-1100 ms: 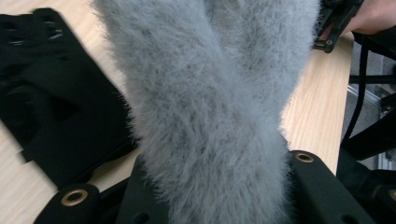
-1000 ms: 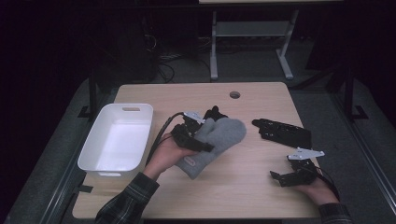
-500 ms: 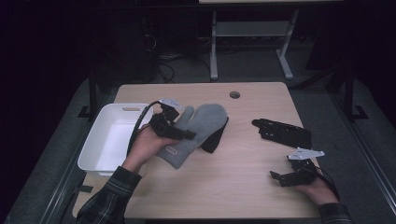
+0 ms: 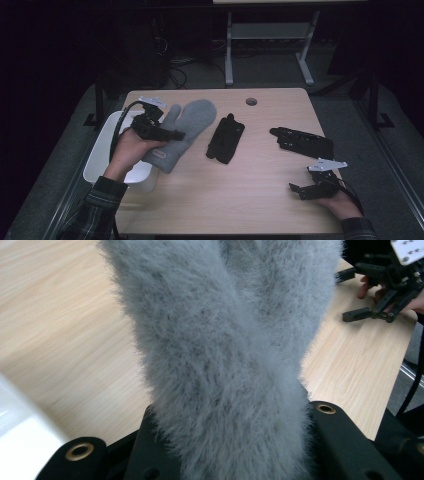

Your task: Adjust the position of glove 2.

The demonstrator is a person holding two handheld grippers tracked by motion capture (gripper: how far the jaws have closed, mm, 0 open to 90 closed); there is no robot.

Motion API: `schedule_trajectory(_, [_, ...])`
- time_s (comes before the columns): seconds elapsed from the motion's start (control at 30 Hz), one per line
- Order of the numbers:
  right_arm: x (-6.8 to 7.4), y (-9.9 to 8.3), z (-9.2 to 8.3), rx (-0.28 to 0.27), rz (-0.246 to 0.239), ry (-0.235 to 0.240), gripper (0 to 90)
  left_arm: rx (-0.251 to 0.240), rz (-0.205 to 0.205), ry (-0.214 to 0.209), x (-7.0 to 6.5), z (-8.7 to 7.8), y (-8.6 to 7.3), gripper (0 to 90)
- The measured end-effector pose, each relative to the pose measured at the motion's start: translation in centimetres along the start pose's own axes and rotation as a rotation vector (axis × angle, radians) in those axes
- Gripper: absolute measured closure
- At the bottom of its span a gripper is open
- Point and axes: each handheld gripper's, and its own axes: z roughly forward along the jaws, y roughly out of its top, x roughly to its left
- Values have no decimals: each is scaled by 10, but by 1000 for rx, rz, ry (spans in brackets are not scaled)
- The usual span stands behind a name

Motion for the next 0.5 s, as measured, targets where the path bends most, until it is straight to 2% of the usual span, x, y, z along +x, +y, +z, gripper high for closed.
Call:
schedule_trajectory(0.2, [0,0,0,0,-1,0,34,-24,-40,39,14,-25,-10,644])
schedule_trajectory(0.5, [0,0,0,1,3,-2,34,-36,-111,98,41,-52,-32,644])
